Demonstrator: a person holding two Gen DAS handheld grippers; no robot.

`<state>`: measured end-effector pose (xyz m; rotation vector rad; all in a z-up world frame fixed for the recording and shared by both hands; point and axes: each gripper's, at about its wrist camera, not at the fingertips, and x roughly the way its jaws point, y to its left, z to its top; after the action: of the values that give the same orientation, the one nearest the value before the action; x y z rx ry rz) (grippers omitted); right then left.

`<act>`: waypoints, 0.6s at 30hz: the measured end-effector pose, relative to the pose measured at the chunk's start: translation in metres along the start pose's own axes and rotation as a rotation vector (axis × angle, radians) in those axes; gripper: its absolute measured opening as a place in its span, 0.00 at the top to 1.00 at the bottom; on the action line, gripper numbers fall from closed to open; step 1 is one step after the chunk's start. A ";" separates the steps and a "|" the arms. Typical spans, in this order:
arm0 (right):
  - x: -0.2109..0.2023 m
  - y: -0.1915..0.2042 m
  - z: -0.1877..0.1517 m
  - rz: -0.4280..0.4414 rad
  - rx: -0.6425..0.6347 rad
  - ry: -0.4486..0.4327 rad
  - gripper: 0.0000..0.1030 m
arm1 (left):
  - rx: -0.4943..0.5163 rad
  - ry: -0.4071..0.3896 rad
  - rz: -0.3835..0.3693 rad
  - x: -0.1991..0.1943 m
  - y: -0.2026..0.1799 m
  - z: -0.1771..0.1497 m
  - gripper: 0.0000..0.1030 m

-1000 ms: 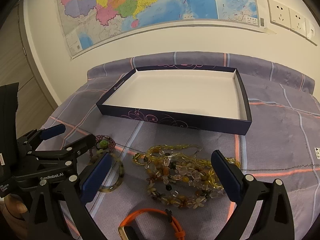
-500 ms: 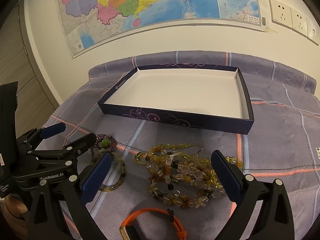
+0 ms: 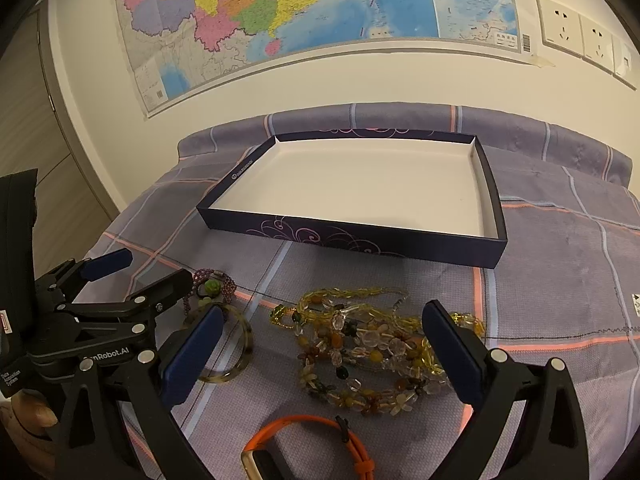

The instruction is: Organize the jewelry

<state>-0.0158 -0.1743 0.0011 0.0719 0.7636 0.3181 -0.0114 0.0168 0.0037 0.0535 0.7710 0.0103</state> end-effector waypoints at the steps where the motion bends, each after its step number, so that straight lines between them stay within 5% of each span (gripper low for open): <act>1: 0.000 0.000 0.000 0.001 0.000 0.000 0.06 | -0.001 -0.001 0.000 0.000 0.000 0.000 0.05; 18: -0.001 0.000 -0.001 0.009 0.003 0.005 0.06 | 0.000 0.004 -0.004 0.001 0.000 -0.004 0.05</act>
<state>-0.0174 -0.1742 0.0007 0.0776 0.7686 0.3253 -0.0128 0.0167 0.0001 0.0525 0.7754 0.0068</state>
